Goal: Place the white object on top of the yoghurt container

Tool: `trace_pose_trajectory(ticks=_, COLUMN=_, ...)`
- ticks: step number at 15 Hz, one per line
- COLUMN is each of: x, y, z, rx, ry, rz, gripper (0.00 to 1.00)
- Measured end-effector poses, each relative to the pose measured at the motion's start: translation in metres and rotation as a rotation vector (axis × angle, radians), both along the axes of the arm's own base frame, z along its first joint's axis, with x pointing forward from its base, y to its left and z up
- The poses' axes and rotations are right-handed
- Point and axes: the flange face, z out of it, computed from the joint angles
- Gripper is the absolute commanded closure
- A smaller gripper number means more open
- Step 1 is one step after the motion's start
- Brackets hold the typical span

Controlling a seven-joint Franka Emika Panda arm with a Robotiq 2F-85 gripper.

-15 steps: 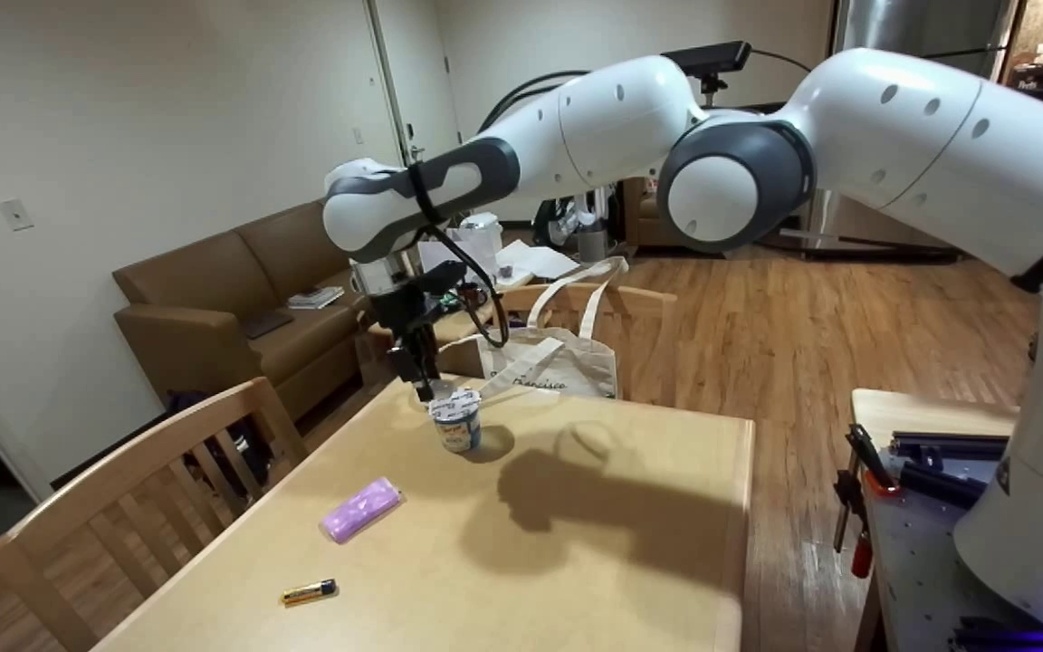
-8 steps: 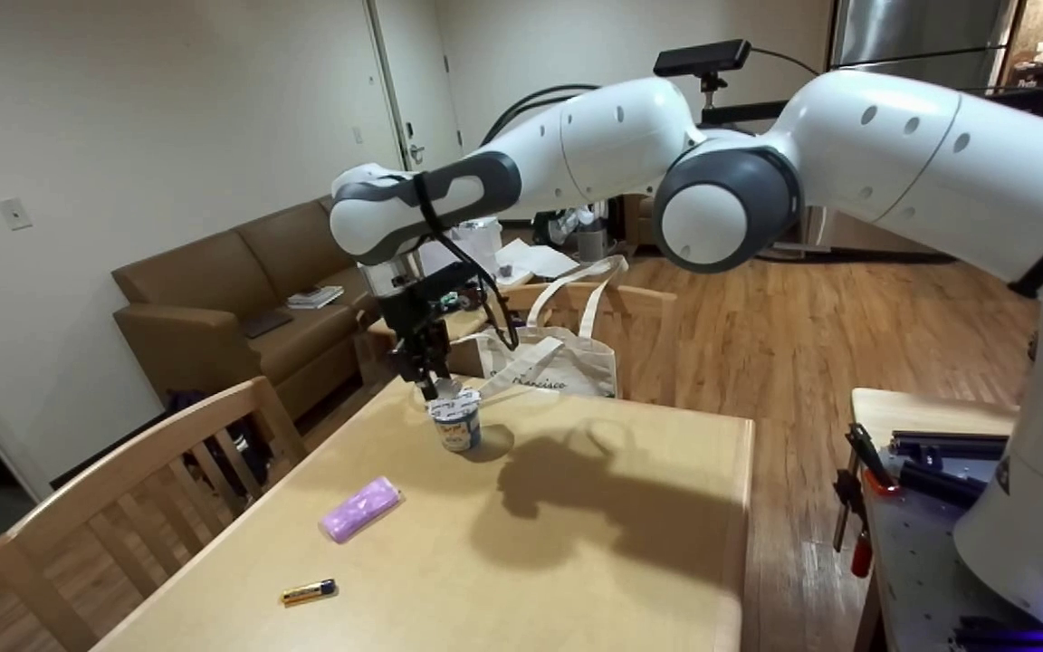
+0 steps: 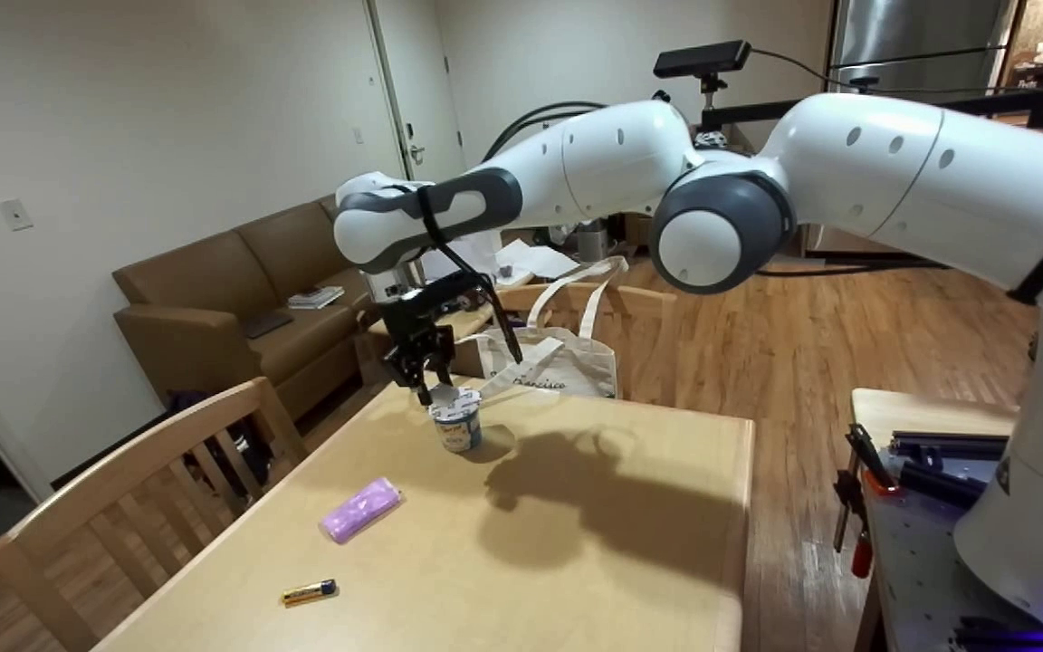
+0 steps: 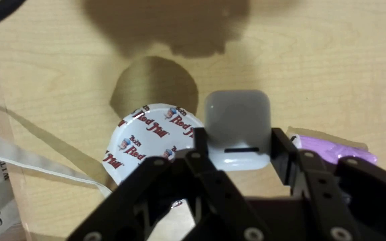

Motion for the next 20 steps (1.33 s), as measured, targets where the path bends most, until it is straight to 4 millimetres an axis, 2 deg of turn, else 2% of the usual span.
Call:
trace_pose_trajectory(ticks=3, x=0.000, y=-0.022, z=0.002, rx=-0.029, ry=0.000, rz=-0.105, gripper=0.77)
trace_pose_trajectory(ticks=7, x=-0.003, y=-0.045, z=-0.008, rx=-0.051, ry=0.019, rz=-0.202, gripper=0.77)
trace_pose_trajectory(ticks=9, x=-0.003, y=-0.043, z=-0.017, rx=-0.053, ry=0.026, rz=-0.207, gripper=0.77)
trace_pose_trajectory(ticks=15, x=0.001, y=-0.020, z=-0.036, rx=-0.056, ry=0.015, rz=-0.191, gripper=0.77)
trace_pose_trajectory(ticks=20, x=0.001, y=-0.032, z=-0.034, rx=-0.050, ry=0.010, rz=-0.250, gripper=0.77)
